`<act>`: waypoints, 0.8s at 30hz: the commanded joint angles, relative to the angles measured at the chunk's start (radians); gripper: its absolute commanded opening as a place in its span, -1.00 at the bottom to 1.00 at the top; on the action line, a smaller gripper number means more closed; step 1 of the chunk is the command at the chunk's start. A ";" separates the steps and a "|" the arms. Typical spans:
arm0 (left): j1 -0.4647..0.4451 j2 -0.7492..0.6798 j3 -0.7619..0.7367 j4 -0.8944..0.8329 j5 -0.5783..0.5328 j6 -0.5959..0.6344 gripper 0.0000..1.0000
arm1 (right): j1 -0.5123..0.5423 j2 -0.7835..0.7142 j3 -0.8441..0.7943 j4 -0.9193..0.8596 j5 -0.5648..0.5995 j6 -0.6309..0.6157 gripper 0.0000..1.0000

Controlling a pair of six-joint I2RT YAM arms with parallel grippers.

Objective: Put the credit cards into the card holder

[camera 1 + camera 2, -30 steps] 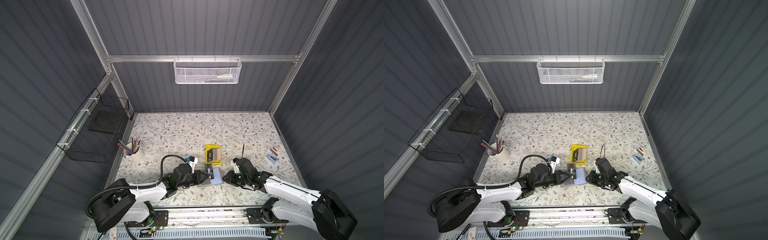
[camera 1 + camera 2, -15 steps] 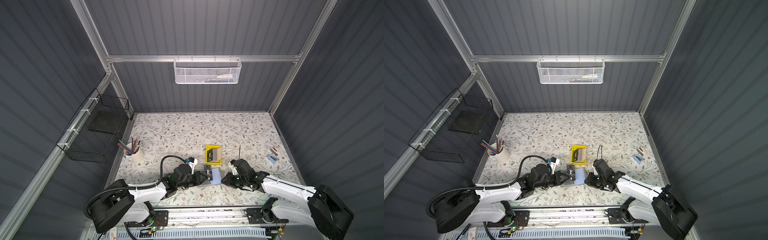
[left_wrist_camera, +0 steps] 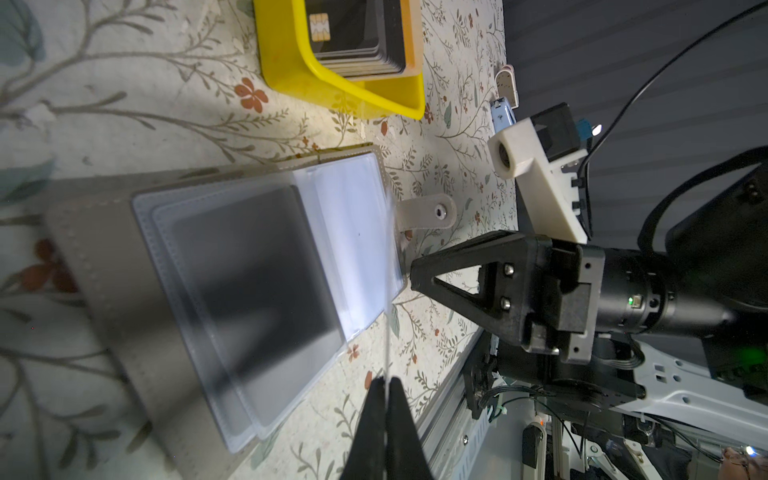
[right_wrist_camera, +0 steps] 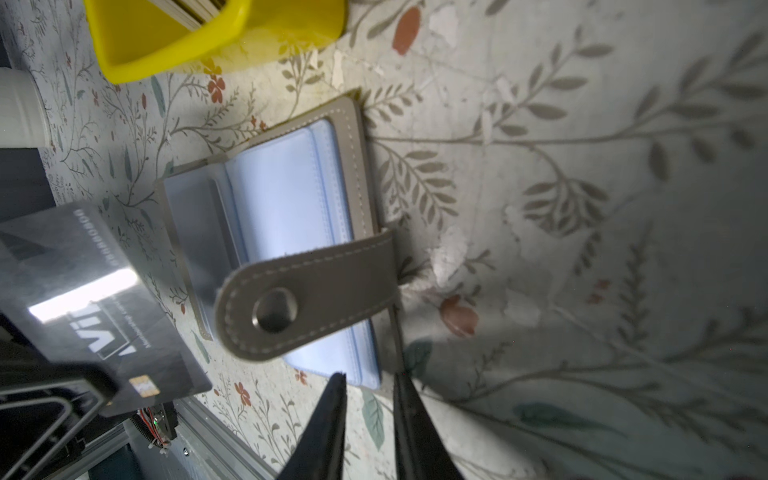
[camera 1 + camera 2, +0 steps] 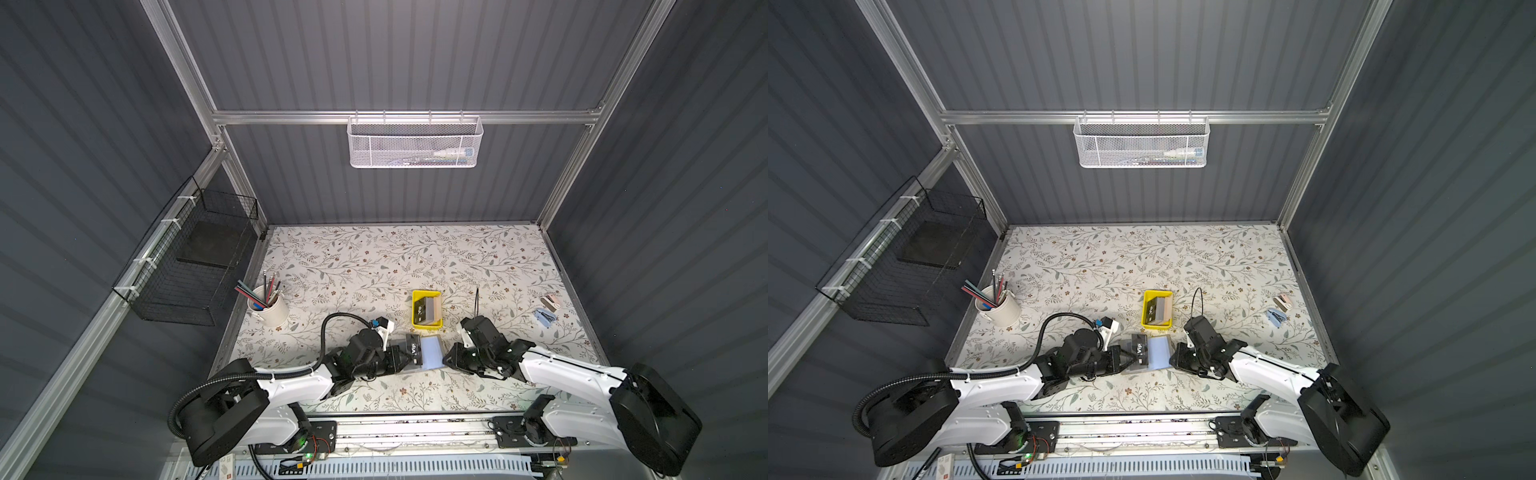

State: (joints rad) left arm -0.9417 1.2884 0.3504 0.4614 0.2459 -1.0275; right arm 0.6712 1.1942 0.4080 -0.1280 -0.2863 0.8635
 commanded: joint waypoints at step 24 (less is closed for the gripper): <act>-0.002 -0.017 -0.002 -0.053 -0.024 0.032 -1.00 | 0.048 0.045 0.028 0.000 0.029 0.002 -0.56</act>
State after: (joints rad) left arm -0.9417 1.2789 0.3504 0.4271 0.2344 -1.0199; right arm 0.7151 1.2491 0.4213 -0.1131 -0.2798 0.8635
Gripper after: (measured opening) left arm 0.047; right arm 0.223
